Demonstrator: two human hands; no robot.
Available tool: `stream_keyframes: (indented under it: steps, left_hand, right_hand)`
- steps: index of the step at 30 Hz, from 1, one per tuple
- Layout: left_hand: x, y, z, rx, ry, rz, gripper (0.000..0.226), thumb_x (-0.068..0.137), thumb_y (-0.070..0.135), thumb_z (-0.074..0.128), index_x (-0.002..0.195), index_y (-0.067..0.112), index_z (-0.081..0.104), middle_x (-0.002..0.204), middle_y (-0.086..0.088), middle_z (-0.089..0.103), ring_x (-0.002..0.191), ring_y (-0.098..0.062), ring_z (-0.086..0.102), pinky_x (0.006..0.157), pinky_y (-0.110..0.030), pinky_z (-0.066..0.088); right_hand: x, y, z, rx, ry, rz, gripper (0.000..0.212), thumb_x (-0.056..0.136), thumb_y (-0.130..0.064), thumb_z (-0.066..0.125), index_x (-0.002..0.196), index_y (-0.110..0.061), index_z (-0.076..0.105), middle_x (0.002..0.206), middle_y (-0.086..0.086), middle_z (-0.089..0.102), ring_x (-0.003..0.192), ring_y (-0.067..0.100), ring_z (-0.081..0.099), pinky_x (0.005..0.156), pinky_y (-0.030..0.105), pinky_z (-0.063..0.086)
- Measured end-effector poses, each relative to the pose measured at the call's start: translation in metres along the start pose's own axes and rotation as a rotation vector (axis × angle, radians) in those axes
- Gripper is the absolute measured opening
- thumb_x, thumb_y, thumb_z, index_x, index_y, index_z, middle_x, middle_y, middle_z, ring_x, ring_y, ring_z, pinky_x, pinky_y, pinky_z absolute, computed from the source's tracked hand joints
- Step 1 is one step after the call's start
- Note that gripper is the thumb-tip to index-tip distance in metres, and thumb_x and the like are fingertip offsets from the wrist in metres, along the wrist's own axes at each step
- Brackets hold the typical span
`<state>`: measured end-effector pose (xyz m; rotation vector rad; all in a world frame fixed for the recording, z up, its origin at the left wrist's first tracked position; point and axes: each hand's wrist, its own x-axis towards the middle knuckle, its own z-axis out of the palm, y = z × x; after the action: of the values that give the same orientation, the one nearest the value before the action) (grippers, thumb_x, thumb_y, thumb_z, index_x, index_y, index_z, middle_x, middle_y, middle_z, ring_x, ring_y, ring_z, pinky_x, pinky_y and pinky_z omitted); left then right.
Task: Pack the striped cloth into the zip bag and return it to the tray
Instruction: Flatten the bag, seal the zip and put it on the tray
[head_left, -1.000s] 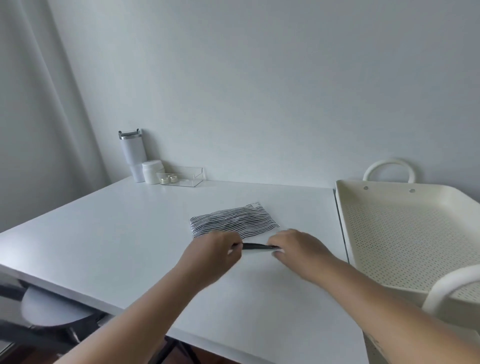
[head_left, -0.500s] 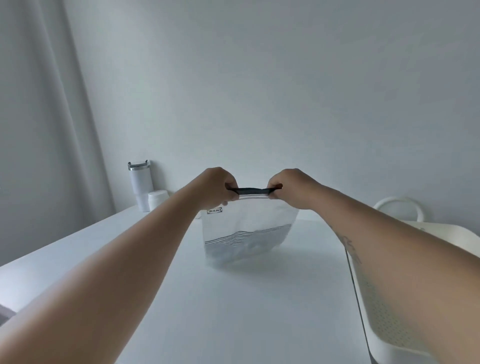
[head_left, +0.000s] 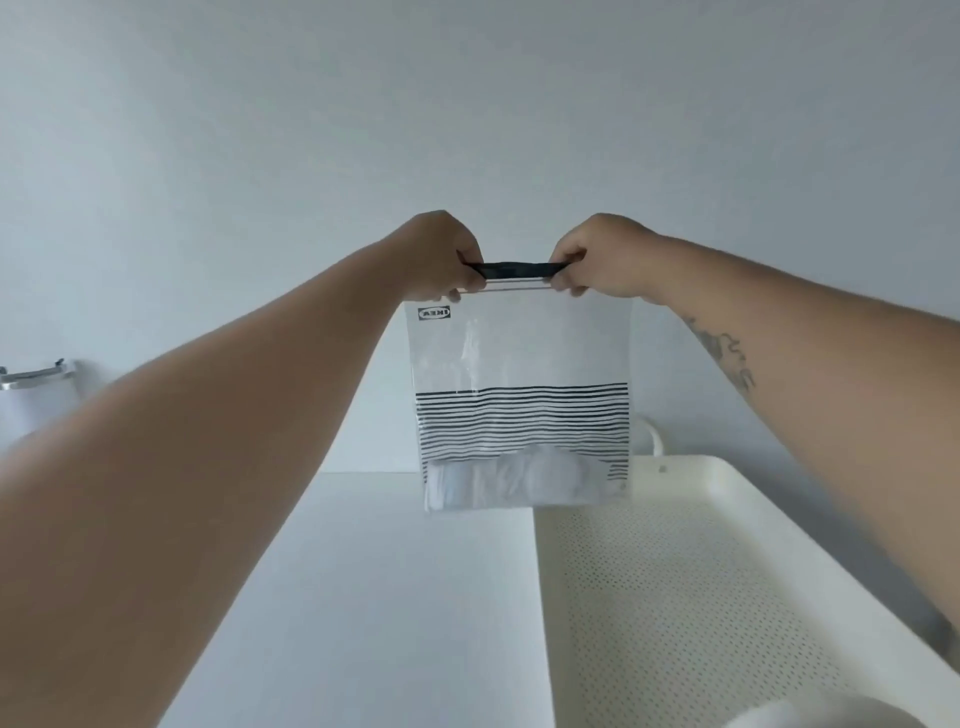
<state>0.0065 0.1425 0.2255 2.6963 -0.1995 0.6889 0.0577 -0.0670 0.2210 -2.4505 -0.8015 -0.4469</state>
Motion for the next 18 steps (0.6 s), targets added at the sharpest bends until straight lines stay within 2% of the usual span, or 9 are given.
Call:
stream_keyframes:
  steps: [2, 5, 7, 9, 11, 14, 16, 18]
  left_hand:
    - [0.018, 0.024, 0.021, 0.036, 0.057, 0.058, 0.006, 0.084, 0.019, 0.067, 0.086, 0.016, 0.071, 0.074, 0.001, 0.066, 0.056, -0.014, 0.057, 0.049, -0.023, 0.041]
    - [0.034, 0.053, 0.057, 0.014, 0.151, 0.111, 0.008, 0.088, 0.017, 0.059, 0.085, 0.02, 0.066, 0.083, 0.0, 0.059, 0.065, -0.021, 0.058, 0.055, -0.028, 0.048]
    - [0.034, 0.065, 0.088, -0.024, 0.166, 0.121, 0.012, 0.089, 0.017, 0.056, 0.087, 0.023, 0.066, 0.081, 0.002, 0.059, 0.069, -0.023, 0.06, 0.058, -0.031, 0.049]
    - [0.026, 0.071, 0.123, -0.054, 0.131, 0.116, 0.015, 0.089, 0.017, 0.054, 0.091, 0.023, 0.068, 0.081, 0.001, 0.062, 0.071, -0.024, 0.061, 0.057, -0.029, 0.047]
    - [0.008, 0.072, 0.158, -0.081, 0.045, 0.117, 0.015, 0.09, 0.017, 0.055, 0.092, 0.022, 0.069, 0.086, -0.001, 0.067, 0.074, -0.025, 0.063, 0.06, -0.032, 0.051]
    - [-0.03, 0.071, 0.209, -0.11, -0.065, 0.141, 0.015, 0.092, 0.021, 0.055, 0.096, 0.022, 0.07, 0.092, -0.001, 0.071, 0.079, -0.022, 0.065, 0.068, -0.032, 0.053]
    - [-0.061, 0.071, 0.236, -0.144, -0.085, 0.155, 0.015, 0.092, 0.025, 0.053, 0.095, 0.026, 0.068, 0.09, 0.004, 0.071, 0.08, -0.02, 0.064, 0.07, -0.034, 0.052]
    - [-0.088, 0.072, 0.255, -0.162, -0.06, 0.229, 0.014, 0.09, 0.026, 0.054, 0.092, 0.027, 0.069, 0.082, 0.01, 0.07, 0.075, -0.014, 0.063, 0.069, -0.035, 0.053]
  right_hand:
    - [-0.001, 0.029, -0.011, -0.025, 0.092, 0.011, 0.009, 0.086, -0.013, 0.065, 0.089, -0.013, 0.073, 0.082, 0.007, 0.065, 0.07, 0.018, 0.055, 0.057, 0.025, 0.038]
    - [-0.008, 0.071, -0.011, -0.036, 0.303, -0.011, 0.012, 0.089, -0.012, 0.059, 0.091, -0.01, 0.071, 0.084, 0.006, 0.062, 0.072, 0.02, 0.051, 0.059, 0.027, 0.036]
    - [-0.02, 0.099, -0.003, -0.02, 0.367, 0.005, 0.014, 0.09, -0.011, 0.056, 0.09, -0.009, 0.07, 0.082, 0.006, 0.063, 0.073, 0.021, 0.052, 0.061, 0.027, 0.035]
    - [-0.039, 0.126, 0.008, -0.02, 0.325, 0.049, 0.014, 0.09, -0.009, 0.056, 0.088, -0.009, 0.069, 0.081, 0.007, 0.064, 0.072, 0.022, 0.053, 0.059, 0.027, 0.036]
    - [-0.065, 0.151, 0.023, -0.035, 0.218, 0.088, 0.014, 0.087, -0.005, 0.057, 0.087, -0.01, 0.07, 0.082, 0.006, 0.066, 0.072, 0.021, 0.055, 0.059, 0.026, 0.04]
    - [-0.111, 0.176, 0.045, -0.019, 0.034, 0.146, 0.018, 0.085, -0.003, 0.061, 0.081, -0.018, 0.069, 0.082, 0.001, 0.068, 0.074, 0.017, 0.061, 0.067, 0.028, 0.045]
    - [-0.138, 0.185, 0.055, -0.022, -0.067, 0.184, 0.025, 0.085, -0.008, 0.064, 0.073, -0.031, 0.063, 0.077, -0.008, 0.065, 0.068, 0.01, 0.059, 0.06, 0.024, 0.044]
    - [-0.162, 0.192, 0.064, -0.057, -0.168, 0.224, 0.026, 0.085, -0.014, 0.065, 0.071, -0.035, 0.059, 0.079, -0.013, 0.063, 0.068, 0.008, 0.059, 0.057, 0.024, 0.043]
